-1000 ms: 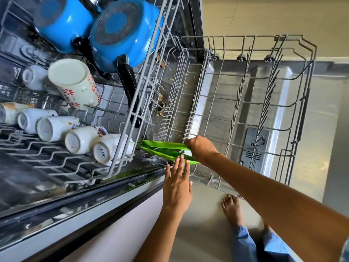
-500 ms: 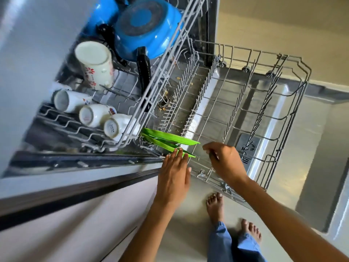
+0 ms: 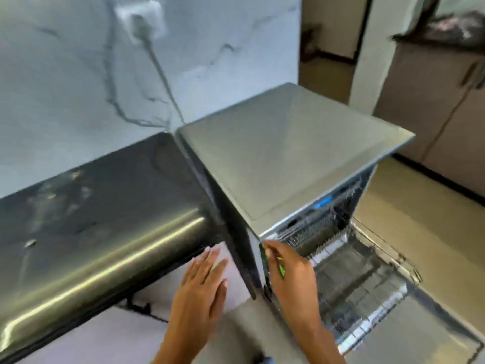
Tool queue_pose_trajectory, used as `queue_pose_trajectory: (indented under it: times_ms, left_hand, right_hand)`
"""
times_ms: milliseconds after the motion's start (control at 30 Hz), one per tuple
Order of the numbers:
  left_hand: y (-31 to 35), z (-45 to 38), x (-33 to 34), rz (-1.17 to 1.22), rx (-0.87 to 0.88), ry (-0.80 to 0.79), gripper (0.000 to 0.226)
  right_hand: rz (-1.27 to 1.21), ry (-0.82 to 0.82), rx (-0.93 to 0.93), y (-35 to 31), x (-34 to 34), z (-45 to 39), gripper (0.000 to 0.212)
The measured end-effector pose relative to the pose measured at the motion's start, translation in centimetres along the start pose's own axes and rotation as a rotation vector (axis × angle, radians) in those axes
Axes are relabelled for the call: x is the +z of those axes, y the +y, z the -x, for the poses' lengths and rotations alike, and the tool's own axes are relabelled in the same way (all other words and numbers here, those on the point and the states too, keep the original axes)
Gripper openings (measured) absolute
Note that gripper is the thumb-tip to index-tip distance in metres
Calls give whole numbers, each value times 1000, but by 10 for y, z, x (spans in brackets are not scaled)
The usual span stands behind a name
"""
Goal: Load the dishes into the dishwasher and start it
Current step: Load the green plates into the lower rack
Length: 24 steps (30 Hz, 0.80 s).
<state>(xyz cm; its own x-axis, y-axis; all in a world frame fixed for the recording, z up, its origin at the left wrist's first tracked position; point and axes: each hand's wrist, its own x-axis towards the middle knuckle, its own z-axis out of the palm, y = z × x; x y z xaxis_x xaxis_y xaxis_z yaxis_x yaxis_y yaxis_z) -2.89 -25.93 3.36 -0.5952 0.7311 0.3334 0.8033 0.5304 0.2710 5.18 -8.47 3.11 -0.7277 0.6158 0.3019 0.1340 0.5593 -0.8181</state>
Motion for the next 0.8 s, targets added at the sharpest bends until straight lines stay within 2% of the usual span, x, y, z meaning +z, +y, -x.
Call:
queue_pose_trajectory:
  times_ms: [100,200,333,500,633,700,800]
  left_hand:
    - [-17,31,-58,-66,-240,103,51]
    - [-43,63,-104,-103,-415,248,39]
    - [-85,120,-151,-191,-621,386,40]
    - [-154,201,-191,-357,-842,474,40]
    - [-221,265,-212,-470,-1082,401,44]
    - [-250,289,-215,-450,-1204,274,41]
    - [-288,319,-211,-427,-1280,91,30]
  right_hand:
    - [-23,-97,-142,-70,14,-9,25]
    - [-53,-222,-333,-124,47,-17,33]
    - [-82,-364,-517,-184,113,-9,35]
    - [-101,-518,-701,-245,214,24,39]
    - [-127,-620,-830,-294,299,61,40]
    - [-121,-665,-887,-312,334,79,40]
    - [-134,-731,-918,-331,376,104,35]
